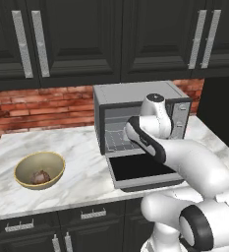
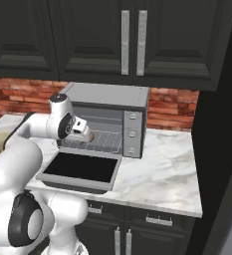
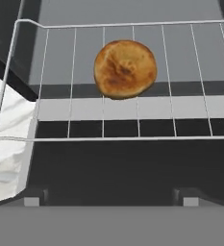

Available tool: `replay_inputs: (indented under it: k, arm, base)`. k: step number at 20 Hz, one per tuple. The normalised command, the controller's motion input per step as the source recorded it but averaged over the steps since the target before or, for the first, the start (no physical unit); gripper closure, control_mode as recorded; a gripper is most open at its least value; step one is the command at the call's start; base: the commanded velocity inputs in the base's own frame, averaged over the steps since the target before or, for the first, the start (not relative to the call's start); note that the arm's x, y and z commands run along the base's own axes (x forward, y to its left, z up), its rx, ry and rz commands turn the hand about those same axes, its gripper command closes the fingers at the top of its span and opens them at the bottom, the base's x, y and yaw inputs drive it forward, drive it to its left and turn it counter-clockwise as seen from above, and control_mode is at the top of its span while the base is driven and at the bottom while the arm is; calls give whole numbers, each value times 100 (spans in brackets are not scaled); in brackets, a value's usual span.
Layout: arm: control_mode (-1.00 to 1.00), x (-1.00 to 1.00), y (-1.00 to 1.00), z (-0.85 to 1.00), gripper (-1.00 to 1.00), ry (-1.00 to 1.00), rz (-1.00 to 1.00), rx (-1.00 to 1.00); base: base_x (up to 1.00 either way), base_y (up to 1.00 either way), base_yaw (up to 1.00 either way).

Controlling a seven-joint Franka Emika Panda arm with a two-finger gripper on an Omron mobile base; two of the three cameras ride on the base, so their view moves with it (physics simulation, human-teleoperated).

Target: Pick up the heated bread from the toaster oven and place it in the bowl. Then move the bread bowl to the dining counter.

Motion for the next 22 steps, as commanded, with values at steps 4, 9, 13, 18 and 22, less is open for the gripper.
replay_inputs:
  k: [4,9,13,18,22]
  arm:
    - [-100,72,0,-8,-100,-6,-8,0]
    - [-100,46,0,-29,-100,0,-8,0]
    - [-100,36,0,-24,-100,-4,-11,1]
    - [-100,15,0,-23,-100,-5,-9,4]
    - [-100,7,-1,-19,-100,-8,-7,3]
  base:
    - [0,0,0]
    - [0,0,0]
    - [0,0,0]
    - [0,0,0]
    - [0,0,0]
